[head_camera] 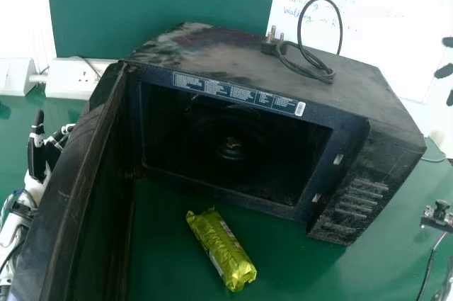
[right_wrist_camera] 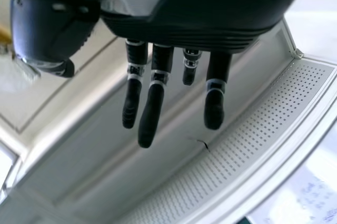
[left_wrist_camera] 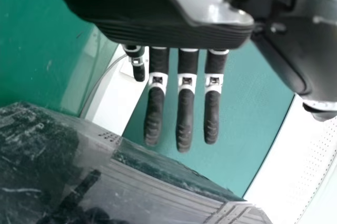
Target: Put biscuit inside oven
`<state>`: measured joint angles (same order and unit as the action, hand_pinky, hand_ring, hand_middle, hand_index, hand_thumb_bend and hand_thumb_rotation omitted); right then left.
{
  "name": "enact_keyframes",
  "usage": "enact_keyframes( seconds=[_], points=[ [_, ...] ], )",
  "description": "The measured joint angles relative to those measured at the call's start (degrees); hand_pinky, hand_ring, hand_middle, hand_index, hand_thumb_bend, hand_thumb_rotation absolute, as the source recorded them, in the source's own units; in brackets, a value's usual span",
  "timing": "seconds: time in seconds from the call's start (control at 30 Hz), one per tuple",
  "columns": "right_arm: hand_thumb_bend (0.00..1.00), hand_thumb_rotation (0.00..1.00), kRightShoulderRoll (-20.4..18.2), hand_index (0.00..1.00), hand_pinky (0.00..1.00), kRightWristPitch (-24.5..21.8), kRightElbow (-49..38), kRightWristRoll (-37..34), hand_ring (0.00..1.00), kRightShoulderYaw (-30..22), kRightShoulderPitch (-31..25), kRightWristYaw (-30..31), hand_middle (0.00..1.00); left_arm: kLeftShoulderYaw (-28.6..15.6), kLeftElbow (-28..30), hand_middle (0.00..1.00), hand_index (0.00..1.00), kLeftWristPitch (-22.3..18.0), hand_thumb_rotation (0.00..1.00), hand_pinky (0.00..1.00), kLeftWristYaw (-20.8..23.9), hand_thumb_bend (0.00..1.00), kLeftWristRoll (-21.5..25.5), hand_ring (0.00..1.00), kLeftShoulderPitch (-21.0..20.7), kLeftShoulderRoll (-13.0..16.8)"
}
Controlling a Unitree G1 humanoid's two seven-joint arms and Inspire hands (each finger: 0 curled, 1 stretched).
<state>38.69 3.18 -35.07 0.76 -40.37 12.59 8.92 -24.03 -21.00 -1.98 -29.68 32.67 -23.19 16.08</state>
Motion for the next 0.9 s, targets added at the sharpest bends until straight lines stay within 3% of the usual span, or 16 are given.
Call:
enact_keyframes(
  seconds=[0.07, 0.2, 0.33, 0.53, 0.77, 0.9],
  points=[
    [0.65, 0.46, 1.3, 0.59, 0.20, -0.1, 0.2, -1.6, 0.29, -0.3, -0.4, 2.4, 0.41, 0.0, 0.0, 0.41, 0.49, 0.0, 0.07, 0.25, 0.0, 0.52, 0.0, 0.32, 0.0, 0.0],
    [0.66, 0.44, 4.4, 0.58, 0.24, 0.0, 0.9, -4.8, 0.36, -1.3, -1.8, 7.8, 0.45, 0.0, 0.0, 0.40, 0.49, 0.0, 0.07, 0.25, 0.0, 0.52, 0.0, 0.32, 0.0, 0.0],
    [0.63, 0.37, 5.2, 0.59, 0.30, -0.9, 0.2, -5.2, 0.42, -2.0, -3.1, 10.5, 0.50, 0.0, 0.0, 0.40, 0.49, 0.0, 0.07, 0.25, 0.1, 0.52, 0.0, 0.31, 0.0, 0.0],
    [0.73, 0.29, 7.5, 0.64, 0.42, -5.4, -2.8, -7.3, 0.53, -2.7, -5.6, 15.3, 0.59, 0.0, 0.1, 0.40, 0.49, 0.0, 0.07, 0.25, 0.3, 0.52, 0.0, 0.32, 0.0, 0.0],
    [0.86, 0.32, 10.8, 0.68, 0.40, -13.0, -7.3, -9.0, 0.55, -2.2, -8.2, 20.6, 0.64, 0.0, 0.2, 0.40, 0.49, 0.0, 0.07, 0.25, 0.3, 0.52, 0.0, 0.31, 0.0, 0.0],
    [0.86, 0.42, 12.5, 0.71, 0.38, -14.6, -9.0, -8.7, 0.54, -0.5, -9.0, 23.3, 0.63, 0.0, 0.2, 0.40, 0.49, 0.0, 0.07, 0.25, 0.4, 0.52, 0.0, 0.32, 0.0, 0.0]
  ],
)
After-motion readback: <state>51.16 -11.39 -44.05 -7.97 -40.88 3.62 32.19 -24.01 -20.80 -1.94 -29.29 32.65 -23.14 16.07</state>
